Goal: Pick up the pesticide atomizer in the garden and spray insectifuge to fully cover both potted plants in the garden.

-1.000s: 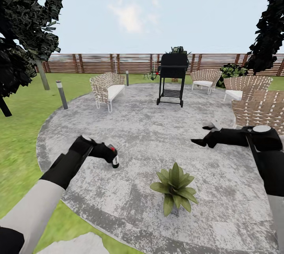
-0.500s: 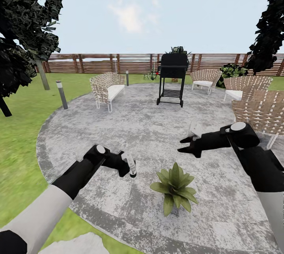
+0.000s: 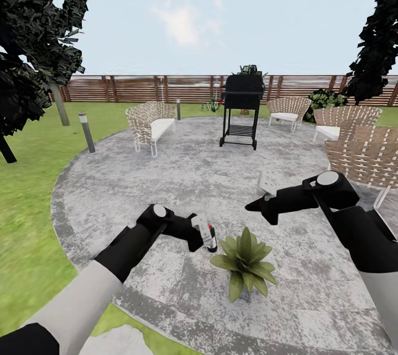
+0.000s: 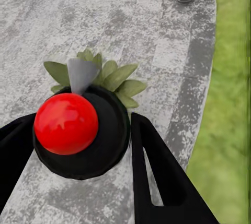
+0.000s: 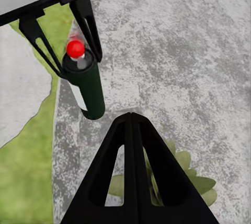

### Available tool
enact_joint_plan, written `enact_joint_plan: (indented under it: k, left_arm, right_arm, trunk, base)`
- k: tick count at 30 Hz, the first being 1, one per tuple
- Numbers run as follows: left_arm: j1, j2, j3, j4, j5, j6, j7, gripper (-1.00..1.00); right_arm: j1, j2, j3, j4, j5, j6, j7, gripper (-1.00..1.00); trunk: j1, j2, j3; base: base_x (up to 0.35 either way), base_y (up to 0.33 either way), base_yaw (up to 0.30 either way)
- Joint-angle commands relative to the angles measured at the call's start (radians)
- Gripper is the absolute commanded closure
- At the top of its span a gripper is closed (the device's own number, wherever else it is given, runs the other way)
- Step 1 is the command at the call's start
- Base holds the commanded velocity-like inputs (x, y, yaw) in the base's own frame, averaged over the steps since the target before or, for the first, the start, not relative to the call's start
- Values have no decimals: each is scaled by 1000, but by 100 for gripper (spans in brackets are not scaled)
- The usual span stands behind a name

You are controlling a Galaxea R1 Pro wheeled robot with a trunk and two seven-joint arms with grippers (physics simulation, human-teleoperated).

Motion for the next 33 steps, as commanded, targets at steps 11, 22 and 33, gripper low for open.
enact_joint_plan:
  k: [11, 22, 33]
  left_arm:
    - [-1, -80, -13, -1, -10, 19, 3, 100]
    - [-9, -121, -12, -12, -9, 45, 5, 100]
    - [-18, -129, -11, -22, -13, 64, 9, 100]
  right_arm:
    - [-2, 5, 2, -2, 6, 9, 6, 100]
    - [0, 10, 17, -2, 6, 9, 2, 100]
    - [0, 13, 27, -2, 6, 9, 2, 100]
  trunk:
    - [0, 0, -1]
    - [0, 0, -1]
    - [0, 0, -1]
  base:
    - [0, 0, 0]
    - [0, 0, 0]
    - [0, 0, 0]
